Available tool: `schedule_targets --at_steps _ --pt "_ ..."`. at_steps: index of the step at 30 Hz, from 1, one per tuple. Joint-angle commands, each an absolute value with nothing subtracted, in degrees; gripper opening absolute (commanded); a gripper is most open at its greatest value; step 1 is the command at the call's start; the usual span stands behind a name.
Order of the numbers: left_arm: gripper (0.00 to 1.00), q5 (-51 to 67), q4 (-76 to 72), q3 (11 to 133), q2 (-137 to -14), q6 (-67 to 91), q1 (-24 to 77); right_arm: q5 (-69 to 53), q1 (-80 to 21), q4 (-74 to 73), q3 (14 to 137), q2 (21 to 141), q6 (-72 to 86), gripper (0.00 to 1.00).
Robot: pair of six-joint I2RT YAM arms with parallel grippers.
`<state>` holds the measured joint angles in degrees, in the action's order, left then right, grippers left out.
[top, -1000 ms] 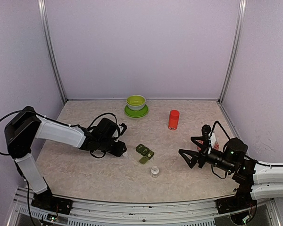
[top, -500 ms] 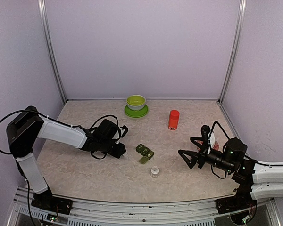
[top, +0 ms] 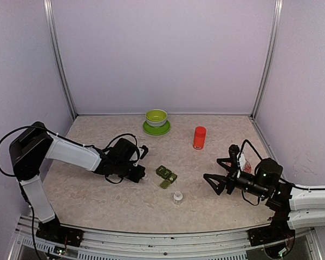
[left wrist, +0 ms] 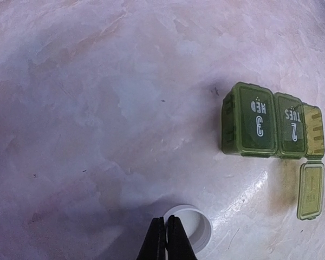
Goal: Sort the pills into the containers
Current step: Pick up the lid of the pill bottle from the center of the board.
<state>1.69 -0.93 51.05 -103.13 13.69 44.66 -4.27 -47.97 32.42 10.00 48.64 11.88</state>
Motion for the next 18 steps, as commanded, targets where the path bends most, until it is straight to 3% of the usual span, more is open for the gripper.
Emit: schedule_targets --at_steps 1,7,18 --pt "0.0 6.13 -1.84 49.79 -102.86 14.17 44.65 -9.07 -48.3 33.13 12.77 49.72 10.43 1.0" --pt "0.0 13.16 -3.83 48.52 -100.13 15.53 44.74 -15.08 -49.11 31.18 17.62 53.09 5.51 0.94" --pt "0.0 23.06 -7.2 45.23 -92.52 20.64 48.15 -9.89 -57.55 21.1 27.27 58.35 -21.61 0.91"
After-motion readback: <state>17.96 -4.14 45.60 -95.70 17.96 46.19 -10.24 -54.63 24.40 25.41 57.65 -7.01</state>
